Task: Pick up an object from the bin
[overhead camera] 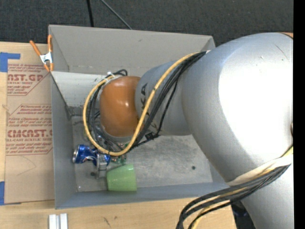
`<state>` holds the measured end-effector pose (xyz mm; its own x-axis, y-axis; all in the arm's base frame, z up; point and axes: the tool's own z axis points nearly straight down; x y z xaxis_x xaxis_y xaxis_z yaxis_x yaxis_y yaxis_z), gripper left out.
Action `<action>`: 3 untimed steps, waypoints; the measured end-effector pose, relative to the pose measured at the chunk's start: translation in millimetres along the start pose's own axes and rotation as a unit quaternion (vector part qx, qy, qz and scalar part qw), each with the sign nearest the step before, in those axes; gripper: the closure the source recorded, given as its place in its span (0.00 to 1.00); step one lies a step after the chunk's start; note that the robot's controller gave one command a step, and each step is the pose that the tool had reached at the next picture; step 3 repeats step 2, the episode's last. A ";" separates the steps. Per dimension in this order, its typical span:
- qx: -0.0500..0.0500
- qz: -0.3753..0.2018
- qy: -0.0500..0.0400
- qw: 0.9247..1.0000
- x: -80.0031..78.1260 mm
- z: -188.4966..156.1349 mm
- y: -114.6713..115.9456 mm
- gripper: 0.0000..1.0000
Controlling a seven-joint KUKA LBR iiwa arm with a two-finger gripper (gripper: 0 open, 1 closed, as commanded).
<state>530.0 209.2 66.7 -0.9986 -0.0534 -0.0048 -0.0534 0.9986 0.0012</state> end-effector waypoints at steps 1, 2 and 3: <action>-0.001 0.000 -0.001 1.000 0.0 -5.2 1.4 1.00; -0.001 -0.014 -0.003 1.000 -14.5 -155.5 13.0 1.00; -0.001 -0.014 -0.003 1.000 -14.5 -155.5 13.0 1.00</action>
Offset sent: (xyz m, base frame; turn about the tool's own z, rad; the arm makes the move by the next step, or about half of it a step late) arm 0.0000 0.0000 0.0000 0.0000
